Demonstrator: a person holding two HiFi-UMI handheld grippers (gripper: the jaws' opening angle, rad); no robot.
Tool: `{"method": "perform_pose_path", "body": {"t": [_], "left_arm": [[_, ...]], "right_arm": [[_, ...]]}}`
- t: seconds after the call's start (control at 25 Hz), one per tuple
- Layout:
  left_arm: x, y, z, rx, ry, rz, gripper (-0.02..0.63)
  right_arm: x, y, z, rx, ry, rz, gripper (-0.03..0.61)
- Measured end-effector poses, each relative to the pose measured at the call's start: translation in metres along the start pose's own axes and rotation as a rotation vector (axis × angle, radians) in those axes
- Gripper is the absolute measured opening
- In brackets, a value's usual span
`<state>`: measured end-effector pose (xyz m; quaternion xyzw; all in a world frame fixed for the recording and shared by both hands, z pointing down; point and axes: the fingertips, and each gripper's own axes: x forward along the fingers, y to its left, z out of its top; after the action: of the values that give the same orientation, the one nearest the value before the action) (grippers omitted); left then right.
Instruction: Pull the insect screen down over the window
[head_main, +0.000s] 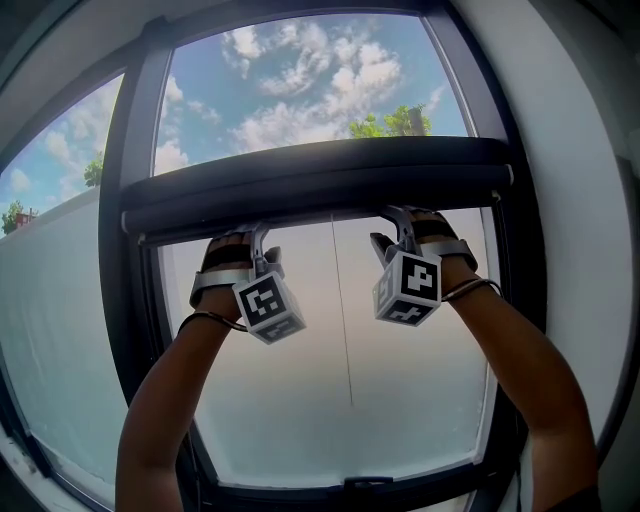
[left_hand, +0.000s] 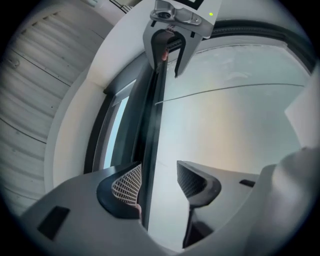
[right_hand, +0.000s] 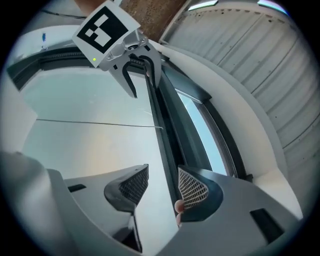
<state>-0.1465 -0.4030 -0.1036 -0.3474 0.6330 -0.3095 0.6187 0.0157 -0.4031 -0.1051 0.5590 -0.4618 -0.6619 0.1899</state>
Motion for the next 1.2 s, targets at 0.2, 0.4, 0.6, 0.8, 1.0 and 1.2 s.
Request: {"method": "perform_pose_path", "body": {"t": [0.2, 0.4, 0.6, 0.8, 1.0, 1.2], "left_arm": [[0.011, 0.003, -0.001, -0.021, 0.001, -0.003, 0.21], [0.018, 0.006, -0.004, -0.015, 0.019, 0.007, 0.21], [0.027, 0.006, -0.007, -0.022, 0.035, -0.003, 0.21], [0.031, 0.003, -0.008, -0.007, 0.048, -0.011, 0.21], [0.031, 0.001, -0.007, 0.003, 0.036, -0.05, 0.21], [0.031, 0.003, -0.009, 0.009, 0.034, -0.089, 0.211]], "right_arm": [[0.008, 0.0, 0.0, -0.089, 0.031, 0.003, 0.167], [0.013, 0.0, 0.0, -0.132, 0.042, -0.002, 0.169], [0.023, -0.001, -0.008, -0.168, 0.084, 0.012, 0.167], [0.035, 0.001, -0.014, -0.195, 0.114, 0.032, 0.169], [0.039, 0.003, -0.015, -0.215, 0.132, 0.034, 0.169], [0.038, 0.004, -0.012, -0.212, 0.151, 0.099, 0.169]]}}
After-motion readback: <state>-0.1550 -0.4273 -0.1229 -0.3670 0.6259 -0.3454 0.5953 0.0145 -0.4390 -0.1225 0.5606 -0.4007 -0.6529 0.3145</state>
